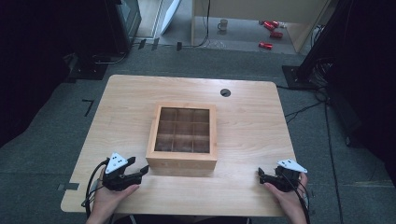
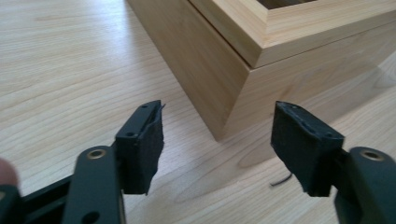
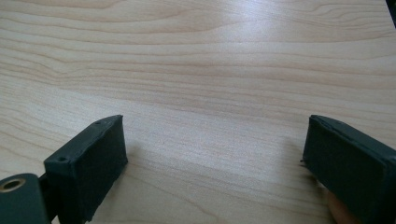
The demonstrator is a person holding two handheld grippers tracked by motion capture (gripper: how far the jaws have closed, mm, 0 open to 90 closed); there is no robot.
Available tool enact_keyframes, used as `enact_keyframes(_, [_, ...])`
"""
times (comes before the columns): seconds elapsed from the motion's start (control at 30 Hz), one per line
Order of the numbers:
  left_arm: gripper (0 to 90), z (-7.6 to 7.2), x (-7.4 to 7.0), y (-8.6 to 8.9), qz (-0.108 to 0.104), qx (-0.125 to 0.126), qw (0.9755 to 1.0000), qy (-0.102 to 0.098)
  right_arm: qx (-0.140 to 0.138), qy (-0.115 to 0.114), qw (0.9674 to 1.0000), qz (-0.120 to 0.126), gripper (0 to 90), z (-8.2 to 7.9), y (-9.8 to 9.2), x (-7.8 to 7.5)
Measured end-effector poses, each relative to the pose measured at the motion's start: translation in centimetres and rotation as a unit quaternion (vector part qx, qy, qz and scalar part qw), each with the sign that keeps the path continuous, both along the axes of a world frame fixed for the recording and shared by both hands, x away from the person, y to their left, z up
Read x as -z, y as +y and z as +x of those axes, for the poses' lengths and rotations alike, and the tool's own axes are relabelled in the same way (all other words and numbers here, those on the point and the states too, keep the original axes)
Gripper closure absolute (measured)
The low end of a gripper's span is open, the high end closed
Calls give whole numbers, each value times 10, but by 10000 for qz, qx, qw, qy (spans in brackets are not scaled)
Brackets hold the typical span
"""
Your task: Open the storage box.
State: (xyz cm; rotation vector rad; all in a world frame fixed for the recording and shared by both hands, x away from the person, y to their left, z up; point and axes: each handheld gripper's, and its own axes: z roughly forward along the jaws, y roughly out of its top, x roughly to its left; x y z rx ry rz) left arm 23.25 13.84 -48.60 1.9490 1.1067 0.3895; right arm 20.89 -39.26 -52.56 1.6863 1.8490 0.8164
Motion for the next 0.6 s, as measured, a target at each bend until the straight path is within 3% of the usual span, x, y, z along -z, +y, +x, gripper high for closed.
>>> enact_keyframes(0.2, [462, 4, -2, -3, -128, 151, 9998, 22, 0, -1, 10000, 0, 58, 0, 0, 0])
enact_keyframes(0.33, [593, 7, -4, -7, -78, 271, 9996, 4, 2, -6, 10000, -6, 59, 0, 0, 0])
enact_keyframes(0.6, [695, 9, -7, -9, -176, 443, 9989, -39, 10, -14, 10000, -10, 60, 2, 1, 0])
